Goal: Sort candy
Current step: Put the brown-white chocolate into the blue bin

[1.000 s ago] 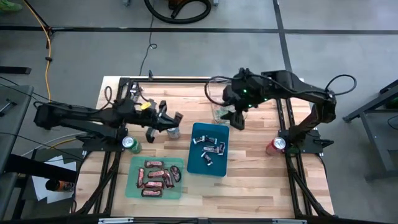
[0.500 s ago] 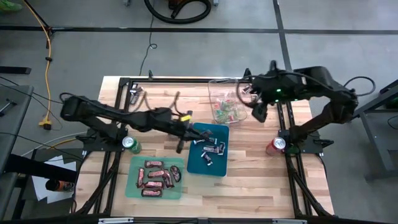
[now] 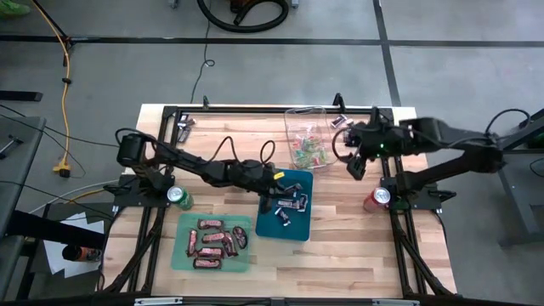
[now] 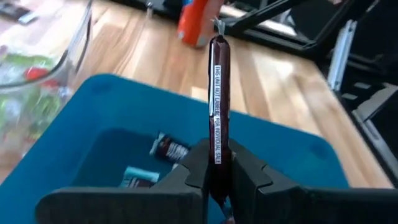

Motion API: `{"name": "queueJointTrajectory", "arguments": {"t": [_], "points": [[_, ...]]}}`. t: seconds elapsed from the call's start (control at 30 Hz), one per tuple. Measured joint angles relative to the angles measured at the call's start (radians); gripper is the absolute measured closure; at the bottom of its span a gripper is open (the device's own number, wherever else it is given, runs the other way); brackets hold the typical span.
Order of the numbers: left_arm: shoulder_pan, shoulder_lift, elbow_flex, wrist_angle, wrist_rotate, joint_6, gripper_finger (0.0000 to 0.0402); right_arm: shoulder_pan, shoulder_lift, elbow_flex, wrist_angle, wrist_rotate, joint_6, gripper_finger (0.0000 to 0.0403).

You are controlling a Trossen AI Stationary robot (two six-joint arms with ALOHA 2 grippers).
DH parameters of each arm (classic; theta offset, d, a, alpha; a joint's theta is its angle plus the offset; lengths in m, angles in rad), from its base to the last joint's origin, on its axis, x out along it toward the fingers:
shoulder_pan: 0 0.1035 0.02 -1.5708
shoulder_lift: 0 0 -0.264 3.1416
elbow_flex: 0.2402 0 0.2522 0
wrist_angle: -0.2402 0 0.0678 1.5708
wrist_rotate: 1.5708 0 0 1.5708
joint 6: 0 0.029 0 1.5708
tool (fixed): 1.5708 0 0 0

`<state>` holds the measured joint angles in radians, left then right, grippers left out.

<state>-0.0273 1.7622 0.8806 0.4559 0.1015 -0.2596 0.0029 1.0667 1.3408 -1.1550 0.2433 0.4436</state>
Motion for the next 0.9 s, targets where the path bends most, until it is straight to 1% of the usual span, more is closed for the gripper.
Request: {"name": "queueJointTrajectory", "arguments": {"t": [0.1,0.2,0.3,0.43,0.53,0.63,0.7,0.77,0.83,0.9], "points": [[0.000,0.010,0.000,-0.018,-0.009,0.001,0.0360,0.000,-0.076,-0.160,0.123,-0.048,0.078,0.0151],[0.000,0.009,0.000,-0.039,-0.010,0.001,0.0330,0.000,-0.121,-0.268,0.218,-0.098,0.148,0.0151],[0.000,0.007,0.000,-0.042,-0.010,-0.009,0.0289,0.000,-0.140,-0.330,0.294,-0.142,0.182,0.0151],[-0.001,-0.032,0.000,-0.062,-0.010,-0.033,0.0232,0.000,-0.137,-0.351,0.351,-0.149,0.185,0.0151],[0.022,-0.125,-0.001,-0.113,-0.006,-0.035,0.0201,0.000,-0.132,-0.345,0.402,-0.143,0.185,0.0151],[0.067,-0.262,0.000,-0.176,-0.008,-0.034,0.0186,-0.010,-0.131,-0.330,0.522,-0.116,0.209,0.0151],[0.098,-0.358,0.001,-0.211,-0.004,-0.035,0.0184,-0.018,-0.131,-0.327,0.655,-0.076,0.235,0.0151],[0.124,-0.446,0.001,-0.224,0.035,-0.035,0.0184,-0.029,-0.131,-0.327,0.799,-0.036,0.229,0.0151],[0.144,-0.526,0.001,-0.225,0.078,-0.036,0.0185,-0.036,-0.123,-0.326,0.937,-0.012,0.192,0.0151],[0.151,-0.592,0.001,-0.224,0.103,-0.036,0.0185,-0.038,-0.108,-0.326,1.041,-0.010,0.143,0.0151]]}}
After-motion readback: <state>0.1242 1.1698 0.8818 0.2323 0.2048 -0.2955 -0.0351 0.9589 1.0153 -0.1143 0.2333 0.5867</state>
